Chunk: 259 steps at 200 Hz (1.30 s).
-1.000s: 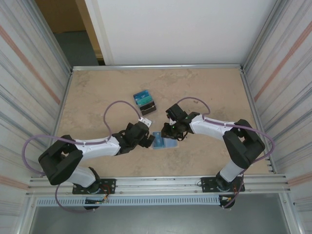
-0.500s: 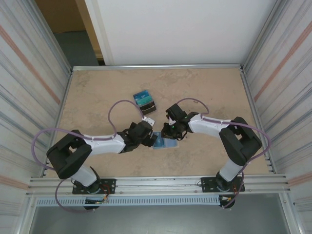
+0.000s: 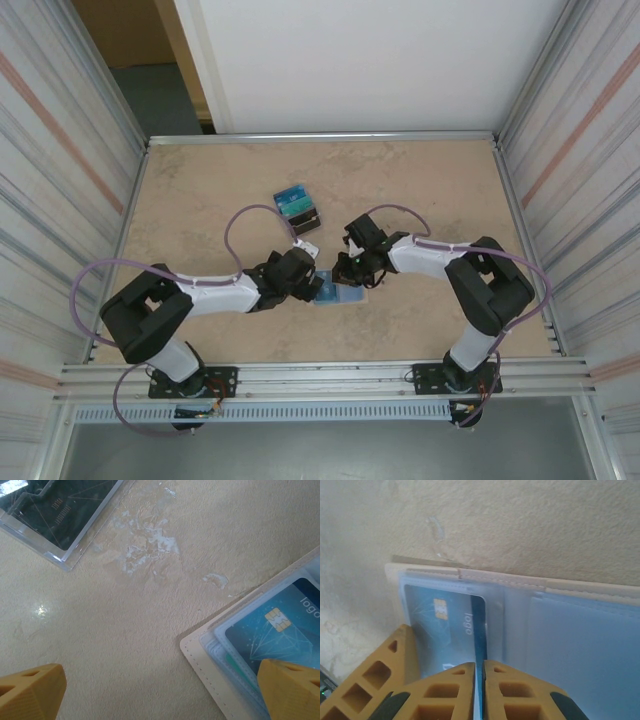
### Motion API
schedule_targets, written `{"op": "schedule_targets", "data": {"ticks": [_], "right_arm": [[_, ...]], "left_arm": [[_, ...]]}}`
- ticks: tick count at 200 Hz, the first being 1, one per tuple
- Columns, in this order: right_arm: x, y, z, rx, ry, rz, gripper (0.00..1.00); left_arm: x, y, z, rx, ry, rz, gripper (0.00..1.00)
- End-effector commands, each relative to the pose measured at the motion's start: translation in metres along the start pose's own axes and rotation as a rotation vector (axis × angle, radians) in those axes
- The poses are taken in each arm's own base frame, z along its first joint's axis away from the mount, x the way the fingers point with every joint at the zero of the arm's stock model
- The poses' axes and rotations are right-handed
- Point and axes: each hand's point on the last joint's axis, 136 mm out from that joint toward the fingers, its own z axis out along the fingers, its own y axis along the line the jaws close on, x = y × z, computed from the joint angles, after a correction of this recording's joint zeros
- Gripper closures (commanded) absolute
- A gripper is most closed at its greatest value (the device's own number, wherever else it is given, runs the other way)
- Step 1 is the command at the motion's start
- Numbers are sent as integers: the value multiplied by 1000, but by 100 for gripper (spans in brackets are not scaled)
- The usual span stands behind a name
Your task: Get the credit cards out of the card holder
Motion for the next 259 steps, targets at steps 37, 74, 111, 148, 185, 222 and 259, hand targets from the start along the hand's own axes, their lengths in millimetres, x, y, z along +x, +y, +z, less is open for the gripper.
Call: {"op": "schedule_targets", "data": {"ticks": [37, 74, 111, 148, 185, 222, 259], "right_arm": [[2, -6, 6, -15, 23, 32, 88], [3, -6, 8, -35, 26, 38, 87], [4, -10, 11, -27, 34, 47, 85], [5, -8, 14, -57, 42, 55, 85], [6, -3, 14, -116, 48, 68, 86], [4, 8, 10, -215, 46, 72, 86], [3, 13, 8, -258, 41, 71, 87]], "left_arm": [[8, 2, 3, -31, 50, 33, 1], [10, 1, 4, -38, 59, 45, 1], [10, 1, 3, -43, 61, 47, 1], [11, 0, 3, -43, 65, 51, 1], [17, 0, 4, -44, 85, 63, 1], [24, -1, 3, -47, 103, 77, 1], [25, -3, 2, -46, 107, 75, 1]]}}
